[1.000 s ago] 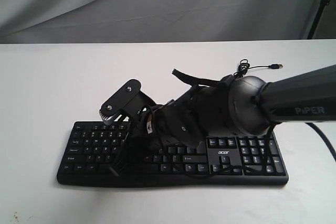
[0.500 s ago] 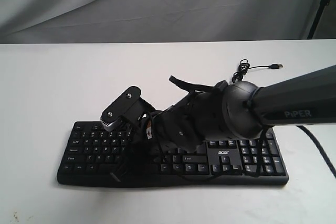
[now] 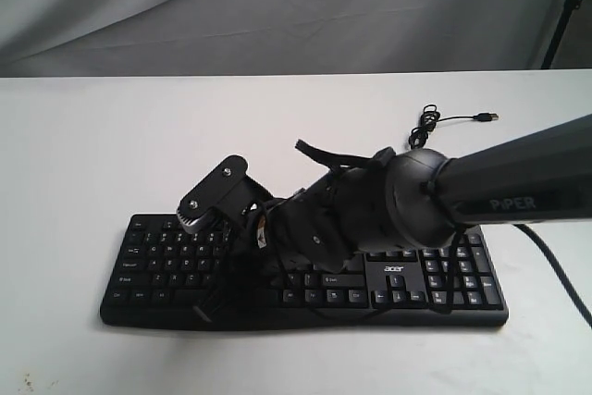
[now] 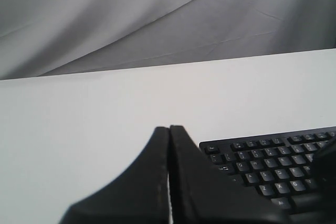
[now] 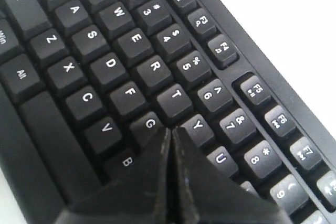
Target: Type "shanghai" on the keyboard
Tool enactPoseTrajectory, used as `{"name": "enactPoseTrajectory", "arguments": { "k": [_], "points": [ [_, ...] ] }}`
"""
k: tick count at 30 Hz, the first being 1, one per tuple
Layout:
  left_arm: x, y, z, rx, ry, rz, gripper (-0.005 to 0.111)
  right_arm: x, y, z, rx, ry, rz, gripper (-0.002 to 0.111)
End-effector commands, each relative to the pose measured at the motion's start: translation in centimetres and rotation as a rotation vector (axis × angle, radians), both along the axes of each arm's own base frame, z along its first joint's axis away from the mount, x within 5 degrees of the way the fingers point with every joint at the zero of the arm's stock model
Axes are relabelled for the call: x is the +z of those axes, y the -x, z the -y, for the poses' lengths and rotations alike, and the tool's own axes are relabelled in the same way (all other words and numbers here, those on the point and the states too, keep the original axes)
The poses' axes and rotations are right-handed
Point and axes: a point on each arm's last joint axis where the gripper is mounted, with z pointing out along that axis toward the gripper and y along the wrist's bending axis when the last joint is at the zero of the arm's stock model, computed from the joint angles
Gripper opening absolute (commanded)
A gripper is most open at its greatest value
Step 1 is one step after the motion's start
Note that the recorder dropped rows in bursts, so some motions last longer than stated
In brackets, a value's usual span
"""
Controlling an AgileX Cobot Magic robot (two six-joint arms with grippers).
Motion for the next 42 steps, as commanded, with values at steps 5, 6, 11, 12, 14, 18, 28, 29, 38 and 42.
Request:
{"name": "enactPoseTrajectory", "arguments": {
  "k": [5,6,11,12,14,18,28,29,38,42],
  "points": [
    [-0.1,0.0,0.0,-0.003,0.002,0.002,0.000,-0.2,-0.1,0.2,-0.004,0.012,-0.011,0.000],
    [-0.1,0.0,0.0,-0.003,0.002,0.002,0.000,0.2,-0.1,0.2,-0.004,0.006,-0.006,0.000],
    [-0.1,0.0,0.0,-0.003,0.002,0.002,0.000,2.3,0.3,-0.3,0.017,-0.025,0.028,0.000],
    [-0.1,0.0,0.0,-0.003,0.002,0.002,0.000,2.6,0.5,-0.8,0.033,-0.031,0.036,0.000],
    [-0.1,0.0,0.0,-0.003,0.002,0.002,0.000,3.1,0.9,-2.1,0.063,-0.047,0.053,0.000],
    [-0.1,0.0,0.0,-0.003,0.002,0.002,0.000,2.9,1.1,-5.1,0.116,-0.053,0.059,0.000],
    [-0.1,0.0,0.0,-0.003,0.002,0.002,0.000,1.8,0.1,-8.1,0.140,-0.052,0.059,0.000],
    [-0.1,0.0,0.0,-0.003,0.002,0.002,0.000,1.8,0.1,-8.1,0.140,-0.059,0.065,0.000],
    [-0.1,0.0,0.0,-0.003,0.002,0.002,0.000,0.6,-0.2,-8.3,0.133,-0.066,0.067,0.000],
    [-0.1,0.0,0.0,-0.003,0.002,0.002,0.000,0.6,-0.2,-8.3,0.132,-0.071,0.071,0.000]
  ]
}}
